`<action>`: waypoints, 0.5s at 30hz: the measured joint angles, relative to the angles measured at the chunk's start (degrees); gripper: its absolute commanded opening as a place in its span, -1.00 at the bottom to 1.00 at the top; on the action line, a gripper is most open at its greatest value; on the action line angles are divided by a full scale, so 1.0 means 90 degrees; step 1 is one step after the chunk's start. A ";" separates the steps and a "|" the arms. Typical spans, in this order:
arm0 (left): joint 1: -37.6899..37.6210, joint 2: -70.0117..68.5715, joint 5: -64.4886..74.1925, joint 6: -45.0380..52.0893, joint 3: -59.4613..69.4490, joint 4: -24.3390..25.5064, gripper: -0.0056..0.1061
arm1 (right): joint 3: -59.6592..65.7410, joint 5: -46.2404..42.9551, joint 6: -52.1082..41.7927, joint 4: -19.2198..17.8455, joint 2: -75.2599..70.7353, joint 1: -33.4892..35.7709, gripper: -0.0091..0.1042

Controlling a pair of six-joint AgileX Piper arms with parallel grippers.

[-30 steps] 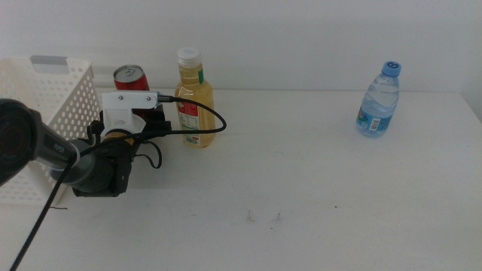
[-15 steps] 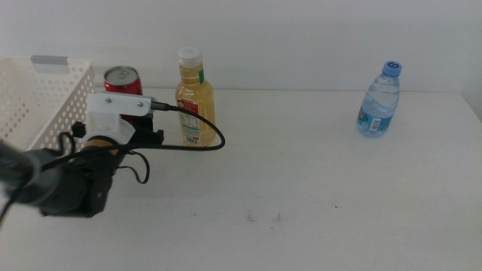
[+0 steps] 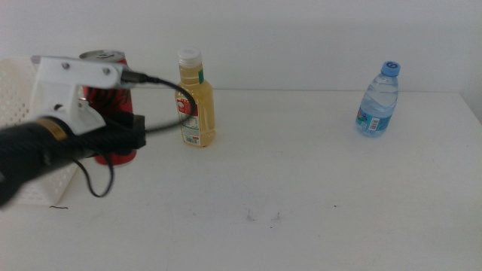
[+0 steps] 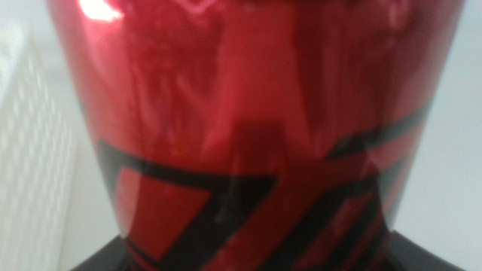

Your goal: Use arms to grab the bottles and put them into the dustbin to the left of the table.

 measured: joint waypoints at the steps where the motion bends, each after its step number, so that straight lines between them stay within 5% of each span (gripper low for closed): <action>1: 0.0065 -0.0139 0.0772 -0.0033 -0.0260 -0.0015 -0.93 | 0.0000 0.0000 0.0000 0.0000 0.0000 0.0000 0.79; 6: 0.0650 -0.0222 0.3863 0.0365 -0.1785 -0.0042 -0.93 | 0.0000 0.0000 0.0000 0.0000 0.0000 0.0000 0.79; 15: 0.2570 0.1381 0.6904 0.1167 -0.4804 0.0344 -0.93 | 0.0000 0.0000 0.0000 0.0000 0.0000 0.0000 0.79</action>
